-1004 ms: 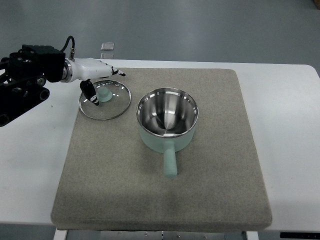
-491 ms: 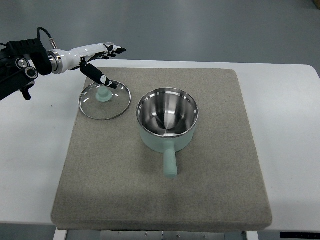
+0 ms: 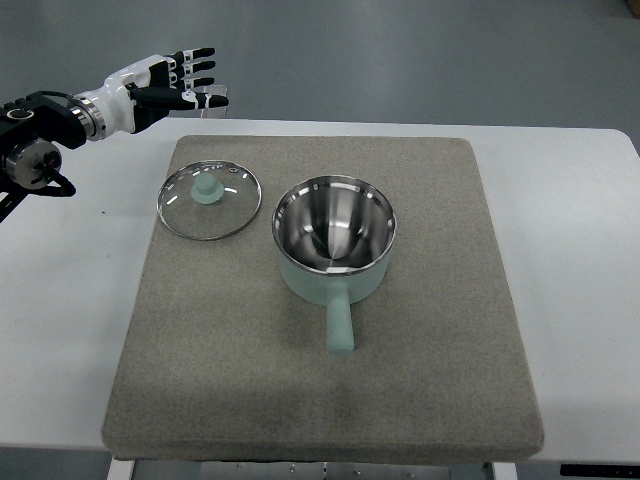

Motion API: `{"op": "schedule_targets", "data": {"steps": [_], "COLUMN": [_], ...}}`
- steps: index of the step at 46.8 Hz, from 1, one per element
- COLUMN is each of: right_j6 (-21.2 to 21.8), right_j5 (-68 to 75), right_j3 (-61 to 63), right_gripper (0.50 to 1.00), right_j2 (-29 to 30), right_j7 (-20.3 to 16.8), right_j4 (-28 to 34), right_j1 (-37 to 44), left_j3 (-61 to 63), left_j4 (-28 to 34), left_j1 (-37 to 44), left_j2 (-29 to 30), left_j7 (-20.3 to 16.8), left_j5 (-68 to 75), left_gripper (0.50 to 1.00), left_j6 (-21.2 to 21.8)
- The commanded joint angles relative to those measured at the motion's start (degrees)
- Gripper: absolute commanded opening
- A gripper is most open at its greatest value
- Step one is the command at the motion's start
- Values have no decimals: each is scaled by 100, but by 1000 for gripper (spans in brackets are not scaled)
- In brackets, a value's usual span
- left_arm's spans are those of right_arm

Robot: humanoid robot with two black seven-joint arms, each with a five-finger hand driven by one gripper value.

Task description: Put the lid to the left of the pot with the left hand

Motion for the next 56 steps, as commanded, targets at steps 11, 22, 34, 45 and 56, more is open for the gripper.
{"op": "schedule_targets", "data": {"steps": [11,22,34,45,56], "right_j6": [0,0,0,9,26], "right_j5": [0,0,0,0,9], "right_j3": [0,0,0,9,0], "right_gripper": [921,921,921,921,924], "right_j2": [0,0,0,0,0], "right_j7": [0,0,0,0,0], "right_j4": [0,0,0,0,0], "right_j1": [0,0,0,0,0], "left_j3": [-756,-1249,-1258,-1258,-1249], "left_j4": [820,1366,1427,1392,1392], "left_j1": [19,177,265,361,476], "left_j2": [-403,-631,-684,-693,-833], "left_j7": [9,80,150,316,431], "left_j5": [-418,-479,-1094,-1683,-1833], "left_gripper": [1000,1000,1000,1000,1000], "left_j6": [-641,-940,-1116,-1124,-1116]}}
